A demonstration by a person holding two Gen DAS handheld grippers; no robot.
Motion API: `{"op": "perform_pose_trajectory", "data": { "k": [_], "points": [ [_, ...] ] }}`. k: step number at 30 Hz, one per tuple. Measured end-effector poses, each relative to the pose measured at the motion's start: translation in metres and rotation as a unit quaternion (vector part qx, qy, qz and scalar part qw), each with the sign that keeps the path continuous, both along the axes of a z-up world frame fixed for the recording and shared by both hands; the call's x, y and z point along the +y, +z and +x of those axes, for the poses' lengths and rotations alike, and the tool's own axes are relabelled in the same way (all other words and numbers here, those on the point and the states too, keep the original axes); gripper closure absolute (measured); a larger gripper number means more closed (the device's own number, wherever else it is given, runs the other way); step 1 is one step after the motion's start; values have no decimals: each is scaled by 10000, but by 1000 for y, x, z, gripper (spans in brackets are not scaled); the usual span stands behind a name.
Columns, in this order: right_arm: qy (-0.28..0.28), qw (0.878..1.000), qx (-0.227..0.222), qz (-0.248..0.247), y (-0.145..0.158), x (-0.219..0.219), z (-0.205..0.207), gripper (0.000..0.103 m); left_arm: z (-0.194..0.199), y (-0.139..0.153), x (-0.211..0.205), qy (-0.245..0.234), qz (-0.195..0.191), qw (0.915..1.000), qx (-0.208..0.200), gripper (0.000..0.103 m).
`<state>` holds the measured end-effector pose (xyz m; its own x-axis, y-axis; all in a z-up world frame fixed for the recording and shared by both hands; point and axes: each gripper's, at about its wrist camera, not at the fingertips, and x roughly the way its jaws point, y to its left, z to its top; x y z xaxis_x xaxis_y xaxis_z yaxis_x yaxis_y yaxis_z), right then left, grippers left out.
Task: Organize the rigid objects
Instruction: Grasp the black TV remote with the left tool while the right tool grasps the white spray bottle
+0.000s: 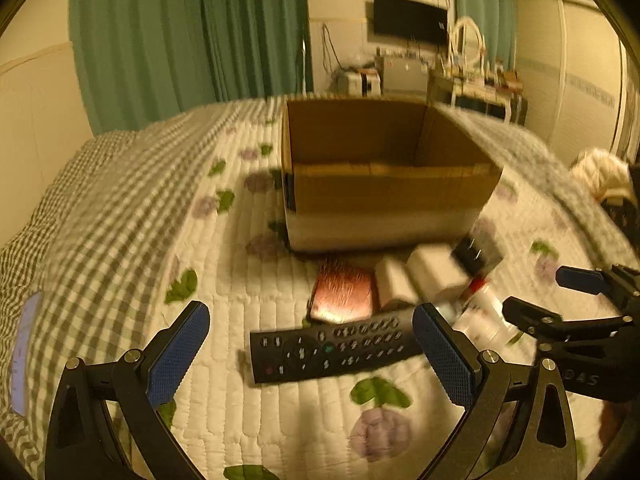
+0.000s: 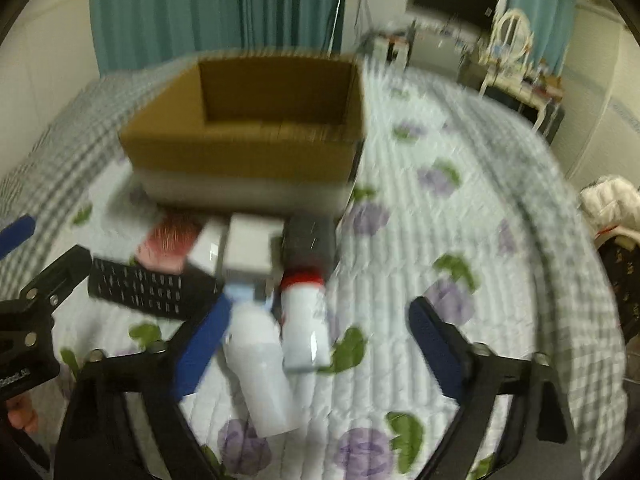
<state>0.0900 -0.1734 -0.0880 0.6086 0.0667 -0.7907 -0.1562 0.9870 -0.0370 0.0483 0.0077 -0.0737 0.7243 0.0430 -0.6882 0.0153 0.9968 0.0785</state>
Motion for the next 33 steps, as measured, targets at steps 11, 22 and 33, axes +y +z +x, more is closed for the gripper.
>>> {"op": "perform_pose_trajectory", "data": {
  "k": [11,22,33],
  "points": [
    [821,9938,650,-365,-47,47,-13,58,4,-49,4,-336,386,9969,604,0],
    [600,9966,533,175,-43,37,-4,63,21,-46,-17,-1168,653,9893,589,1],
    [387,9986,165,321,-23,28,1,69,40,-72,-42,-2007,907,9720,817,11]
  ]
}}
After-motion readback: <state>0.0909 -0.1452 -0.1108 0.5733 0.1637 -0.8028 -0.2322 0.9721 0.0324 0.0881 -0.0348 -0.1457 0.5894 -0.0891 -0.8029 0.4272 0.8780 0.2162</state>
